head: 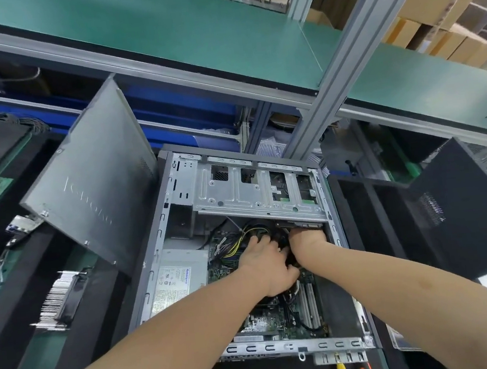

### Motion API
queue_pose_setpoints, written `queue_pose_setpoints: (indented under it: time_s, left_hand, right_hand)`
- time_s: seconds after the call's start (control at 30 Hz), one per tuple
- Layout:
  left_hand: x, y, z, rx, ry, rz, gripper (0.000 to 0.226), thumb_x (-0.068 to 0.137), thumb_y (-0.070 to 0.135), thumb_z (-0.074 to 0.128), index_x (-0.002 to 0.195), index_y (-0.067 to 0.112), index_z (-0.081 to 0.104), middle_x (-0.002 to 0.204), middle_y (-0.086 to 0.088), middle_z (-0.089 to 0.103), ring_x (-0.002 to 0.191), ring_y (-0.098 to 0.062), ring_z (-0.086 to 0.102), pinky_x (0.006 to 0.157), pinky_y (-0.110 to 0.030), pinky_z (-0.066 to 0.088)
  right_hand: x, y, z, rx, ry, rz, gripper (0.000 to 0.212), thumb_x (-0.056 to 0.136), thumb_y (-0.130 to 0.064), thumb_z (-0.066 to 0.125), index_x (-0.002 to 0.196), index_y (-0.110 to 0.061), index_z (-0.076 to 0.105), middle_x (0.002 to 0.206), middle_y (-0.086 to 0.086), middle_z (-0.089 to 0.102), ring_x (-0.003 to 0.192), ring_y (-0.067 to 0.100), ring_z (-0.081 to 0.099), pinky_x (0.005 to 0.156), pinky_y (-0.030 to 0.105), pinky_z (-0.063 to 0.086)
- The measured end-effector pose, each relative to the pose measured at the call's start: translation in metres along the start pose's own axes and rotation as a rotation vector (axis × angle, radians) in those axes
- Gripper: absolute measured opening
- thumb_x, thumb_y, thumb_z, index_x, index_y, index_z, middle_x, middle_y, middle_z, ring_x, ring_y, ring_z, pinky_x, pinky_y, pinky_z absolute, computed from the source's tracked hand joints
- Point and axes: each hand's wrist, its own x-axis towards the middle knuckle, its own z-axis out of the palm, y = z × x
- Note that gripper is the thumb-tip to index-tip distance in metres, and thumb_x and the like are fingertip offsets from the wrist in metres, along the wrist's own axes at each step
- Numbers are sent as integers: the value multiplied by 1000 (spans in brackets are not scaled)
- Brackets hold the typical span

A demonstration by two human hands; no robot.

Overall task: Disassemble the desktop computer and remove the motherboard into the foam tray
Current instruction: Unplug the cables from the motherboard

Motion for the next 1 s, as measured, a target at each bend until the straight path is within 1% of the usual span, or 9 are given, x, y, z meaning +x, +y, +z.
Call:
queue_pose_setpoints:
  time_s: [0.17,0.37,0.47,0.53,0.67,0.77,0.83,0.9,1.0]
  left_hand:
    - [3,0,-1,8,-20,-15,70,98,57,25,149,14,47,142,-17,52,138,-36,34,116,-52,21]
    - [4,0,0,16,-19,-15,72,98,59,24,149,15,48,144,-16,52,139,-35,33,115,-52,21]
    - [4,1,1,20,-18,-12,72,98,59,24,147,14,50,142,-16,53,138,-35,33,114,-52,21]
    - [4,0,2,13,-16,-13,72,98,59,24,146,14,51,142,-16,53,138,-35,33,115,-52,21]
    - [5,-1,3,9,-12,-10,72,98,59,24,148,14,48,143,-16,52,139,-35,32,115,-52,20]
    - [5,0,3,13,-9,-7,73,98,58,23,149,13,47,144,-17,51,139,-36,32,115,-52,20]
    - [5,0,4,7,-2,-5,72,97,57,24,149,14,47,144,-17,51,139,-36,32,115,-52,20]
    - [5,-1,5,-1,14,-1,70,97,57,25,149,15,47,143,-17,51,138,-36,33,114,-51,21]
    - [5,-2,5,1,28,13,69,97,56,25,150,18,46,145,-15,49,137,-36,34,114,-51,21]
  right_hand:
    - [1,-1,-2,69,-20,19,53,99,-16,62,149,-14,44,150,6,49,140,26,46,110,39,43]
    - [1,1,-1,121,-47,-4,44,100,-15,60,144,-15,50,145,4,54,135,26,50,106,38,45]
    - [1,0,-6,123,-38,-15,43,100,-13,58,142,-15,52,145,4,53,135,27,50,105,39,45]
    - [0,-1,-7,127,-71,-26,45,100,-13,60,144,-14,51,145,4,54,135,27,50,104,40,46]
    - [-7,2,-7,72,-99,-48,47,98,-12,62,144,-10,52,141,5,55,132,27,53,98,41,50]
    - [-11,1,-5,39,-51,-54,41,100,-9,59,141,-10,55,141,6,56,132,28,54,99,42,51]
    - [-12,2,-3,7,-31,-51,41,101,-11,56,142,-10,54,143,7,54,134,29,52,102,43,49]
    - [-13,3,-1,-19,-41,-49,42,102,-12,55,144,-10,52,146,7,52,138,28,48,106,41,46]
    - [-14,3,2,-59,-30,-46,44,105,-16,52,148,-11,47,148,5,50,140,25,46,108,36,42]
